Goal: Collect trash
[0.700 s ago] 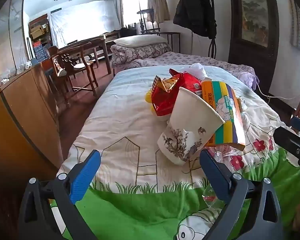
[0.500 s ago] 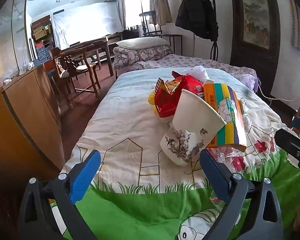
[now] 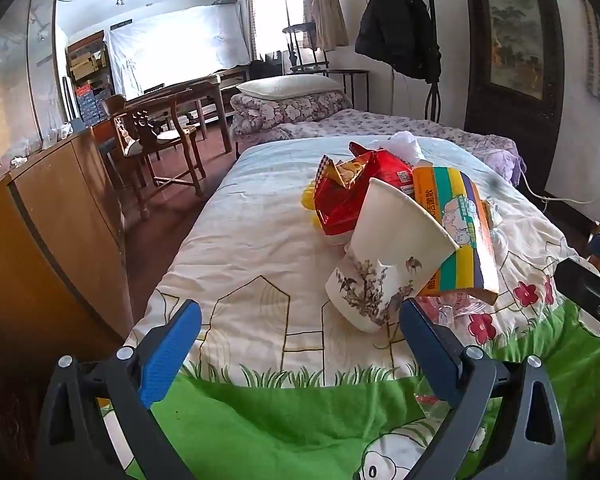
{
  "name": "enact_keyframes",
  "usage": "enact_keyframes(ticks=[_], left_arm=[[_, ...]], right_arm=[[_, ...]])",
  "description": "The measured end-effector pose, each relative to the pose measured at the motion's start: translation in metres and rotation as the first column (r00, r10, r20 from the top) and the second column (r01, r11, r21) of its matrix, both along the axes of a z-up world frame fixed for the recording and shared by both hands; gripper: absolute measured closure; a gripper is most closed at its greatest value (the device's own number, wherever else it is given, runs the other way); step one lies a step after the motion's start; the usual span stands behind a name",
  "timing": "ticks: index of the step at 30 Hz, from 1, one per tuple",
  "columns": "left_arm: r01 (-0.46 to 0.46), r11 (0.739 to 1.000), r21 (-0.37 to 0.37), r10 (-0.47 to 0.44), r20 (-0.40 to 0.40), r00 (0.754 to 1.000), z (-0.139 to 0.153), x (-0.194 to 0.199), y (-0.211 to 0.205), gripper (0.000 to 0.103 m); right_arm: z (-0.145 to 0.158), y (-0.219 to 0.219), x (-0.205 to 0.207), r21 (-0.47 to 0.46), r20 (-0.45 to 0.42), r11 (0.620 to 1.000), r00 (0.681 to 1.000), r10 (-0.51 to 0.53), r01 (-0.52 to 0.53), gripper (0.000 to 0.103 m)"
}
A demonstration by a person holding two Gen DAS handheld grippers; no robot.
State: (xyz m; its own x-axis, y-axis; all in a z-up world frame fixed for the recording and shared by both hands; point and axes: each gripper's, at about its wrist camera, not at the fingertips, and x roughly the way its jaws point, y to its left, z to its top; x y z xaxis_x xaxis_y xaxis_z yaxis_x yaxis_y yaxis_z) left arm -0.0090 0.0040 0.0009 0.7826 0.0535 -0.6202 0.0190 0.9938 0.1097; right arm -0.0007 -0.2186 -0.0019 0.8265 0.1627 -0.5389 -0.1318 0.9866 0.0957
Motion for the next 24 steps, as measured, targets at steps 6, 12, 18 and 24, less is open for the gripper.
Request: enact_keyframes(ticks=[6, 12, 18, 24], left_arm=[[0.0, 1.0, -0.002, 0.0, 0.001, 1.0, -0.0005, -0.0004, 0.0, 0.006], [0.0, 1.0, -0.001, 0.0, 0.002, 1.0, -0.0002, -0.0008, 0.0003, 0.006], [0.001, 1.0, -0.001, -0.001, 0.002, 1.0, -0.0004, -0.0009, 0.0004, 0.006], [0.0, 1.0, -0.001, 0.0, 0.003, 1.0, -0.0008, -0.001, 0.0005, 0.006]], right_arm=[[-0.0008, -0.0016, 0.0033, 0.002, 0.002, 1.0, 1.0, 0.0, 0.0, 0.007], [-0.001, -0.0017, 0.0033, 0.002, 0.002, 1.0, 1.0, 0.0, 0.0, 0.007], [-0.0011, -0.0018, 0.0034, 0.002, 0.003, 1.0, 1.0, 0.0, 0.0, 0.007], [-0.0011, -0.0012, 0.0022, 0.004, 0.002, 1.0, 1.0, 0.001, -0.001, 0.007]])
